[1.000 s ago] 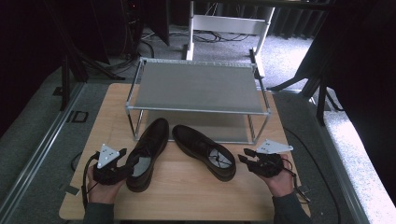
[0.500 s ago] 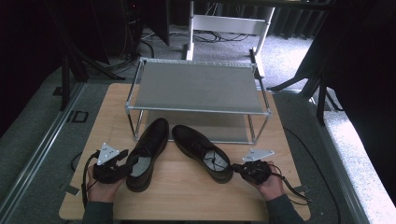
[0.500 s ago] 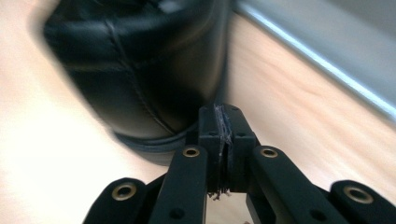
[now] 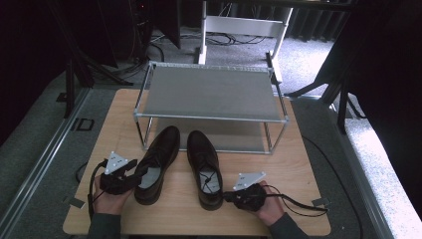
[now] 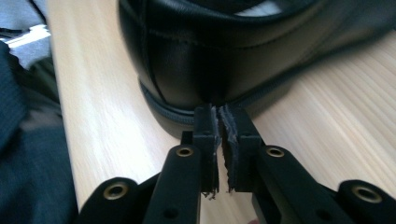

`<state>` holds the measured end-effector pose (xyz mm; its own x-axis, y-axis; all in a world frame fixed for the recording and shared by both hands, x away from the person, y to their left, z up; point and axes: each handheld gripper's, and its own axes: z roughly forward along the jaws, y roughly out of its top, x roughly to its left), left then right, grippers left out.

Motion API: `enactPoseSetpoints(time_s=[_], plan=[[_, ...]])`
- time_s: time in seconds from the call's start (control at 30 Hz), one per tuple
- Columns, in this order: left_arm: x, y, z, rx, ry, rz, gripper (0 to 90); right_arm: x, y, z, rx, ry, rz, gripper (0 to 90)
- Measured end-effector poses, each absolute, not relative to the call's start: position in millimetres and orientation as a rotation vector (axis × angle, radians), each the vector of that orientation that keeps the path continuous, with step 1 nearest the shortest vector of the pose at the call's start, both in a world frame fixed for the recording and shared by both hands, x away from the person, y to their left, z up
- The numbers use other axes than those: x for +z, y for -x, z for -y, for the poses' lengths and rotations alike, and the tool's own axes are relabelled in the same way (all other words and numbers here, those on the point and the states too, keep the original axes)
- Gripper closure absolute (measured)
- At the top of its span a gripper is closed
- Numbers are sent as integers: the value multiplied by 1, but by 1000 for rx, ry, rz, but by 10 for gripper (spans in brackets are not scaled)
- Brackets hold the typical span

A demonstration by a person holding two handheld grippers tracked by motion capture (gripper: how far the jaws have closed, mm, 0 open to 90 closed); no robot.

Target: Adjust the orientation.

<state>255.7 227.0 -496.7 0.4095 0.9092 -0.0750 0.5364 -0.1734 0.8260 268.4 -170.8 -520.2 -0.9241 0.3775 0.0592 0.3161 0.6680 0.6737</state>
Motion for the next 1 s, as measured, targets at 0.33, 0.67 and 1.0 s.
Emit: enactPoseSetpoints(time_s=[0.33,0.67,1.0], plan=[[-498,-271,-227,528,-1886,-1236,532,-529,-263,113,1210,-455,-2799,823],[-497,-285,-228,485,-1939,-1253,648,-503,-271,122,1262,-560,-2583,670],[-498,-284,-219,493,-1929,-1207,771,-488,-305,108,1329,-751,-2518,511]])
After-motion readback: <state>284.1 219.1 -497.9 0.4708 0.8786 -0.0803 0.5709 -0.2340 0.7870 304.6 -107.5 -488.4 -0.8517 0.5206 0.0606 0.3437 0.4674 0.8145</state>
